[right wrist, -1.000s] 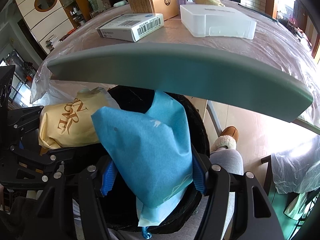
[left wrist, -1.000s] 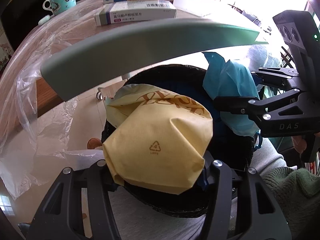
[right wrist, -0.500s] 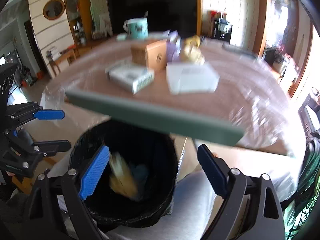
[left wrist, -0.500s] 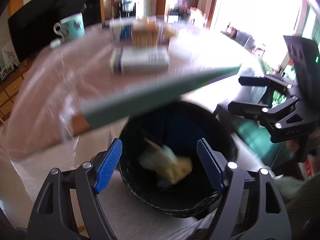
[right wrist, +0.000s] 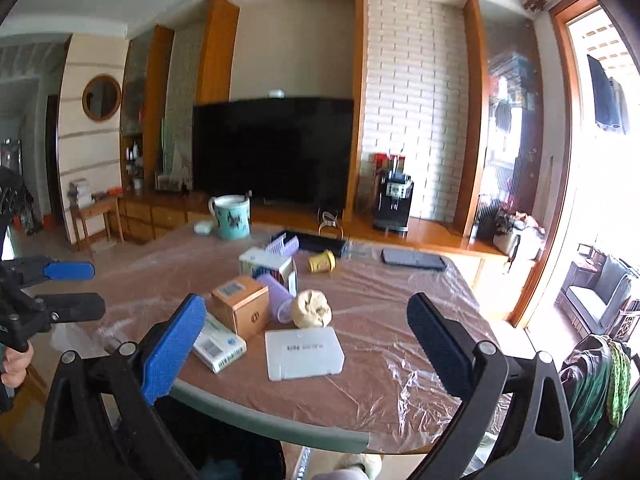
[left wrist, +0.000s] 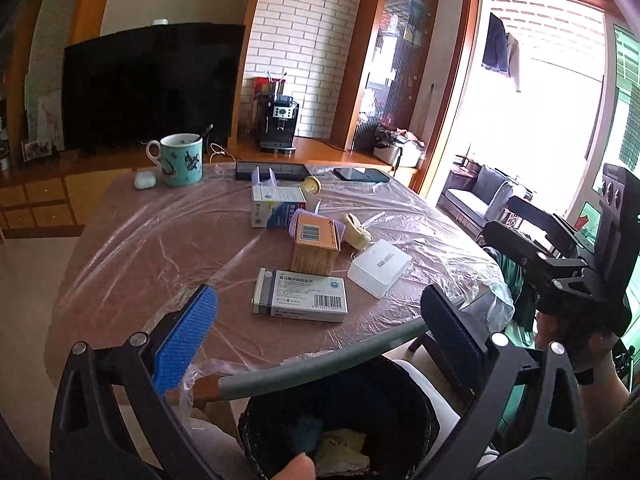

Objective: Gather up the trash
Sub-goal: 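Move both open tools back over the table, then grasp the white medicine box with the left tool while the right tool grasps the translucent plastic box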

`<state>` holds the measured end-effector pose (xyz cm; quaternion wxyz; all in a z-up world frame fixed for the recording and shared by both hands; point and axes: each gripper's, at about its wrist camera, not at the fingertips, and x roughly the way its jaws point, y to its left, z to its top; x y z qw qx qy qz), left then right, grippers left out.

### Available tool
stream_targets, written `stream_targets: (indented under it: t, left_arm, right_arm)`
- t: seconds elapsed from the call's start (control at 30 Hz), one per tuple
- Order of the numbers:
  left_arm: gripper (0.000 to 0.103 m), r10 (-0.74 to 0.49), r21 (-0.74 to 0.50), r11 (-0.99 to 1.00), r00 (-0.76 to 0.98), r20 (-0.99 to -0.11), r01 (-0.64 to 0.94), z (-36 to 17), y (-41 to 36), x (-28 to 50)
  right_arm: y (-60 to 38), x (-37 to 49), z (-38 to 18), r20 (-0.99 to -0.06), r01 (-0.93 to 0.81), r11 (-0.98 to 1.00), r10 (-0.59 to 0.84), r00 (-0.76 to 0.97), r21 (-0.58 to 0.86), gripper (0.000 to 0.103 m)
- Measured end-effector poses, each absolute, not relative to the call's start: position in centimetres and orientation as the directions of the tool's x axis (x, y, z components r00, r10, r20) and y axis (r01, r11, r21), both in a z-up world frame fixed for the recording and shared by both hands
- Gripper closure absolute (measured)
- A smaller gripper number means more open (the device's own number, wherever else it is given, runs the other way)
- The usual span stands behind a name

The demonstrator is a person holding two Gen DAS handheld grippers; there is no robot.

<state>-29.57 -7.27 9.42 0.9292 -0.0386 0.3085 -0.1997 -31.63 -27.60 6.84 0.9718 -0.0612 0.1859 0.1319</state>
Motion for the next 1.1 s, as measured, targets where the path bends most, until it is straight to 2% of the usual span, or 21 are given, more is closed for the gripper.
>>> stream_targets:
  t: [0.2,0.43,0.73,1.1]
  left_arm:
    - [0.001,-0.419,-0.239,0.904,0.632,-0.652,0.353,6.4,-8.0,-26.3]
    - [0.001,-0.385,-0.199,0.911,0.571,-0.725,0.362,3.8,-10.1,-23.2]
    - [0.001,-0.318,-0.131,0.923,0.526,-0.789,0.362,1.6,-11.6,-20.4]
    - [0.001,-0.293,-0.051,0.901,0.517,-0.804,0.432,1.2,-12.2,-19.3]
  right_arm:
    - [-27.3,-26.6,3.6,-0.559,-0.296,0.955,0.237,0.795,-0.017,0.004]
    - [-26.9,-23.6,-0.3,-0.662,-0.298,0.954,0.23,0.714,0.01,0.004]
    - [-26.4,-21.3,-2.4,-0.717,-0.303,0.953,0.209,0.665,-0.003,0.004]
    - [-25.9,-20.7,-2.5,-0.731,-0.345,0.938,0.257,0.632,0.032,0.004]
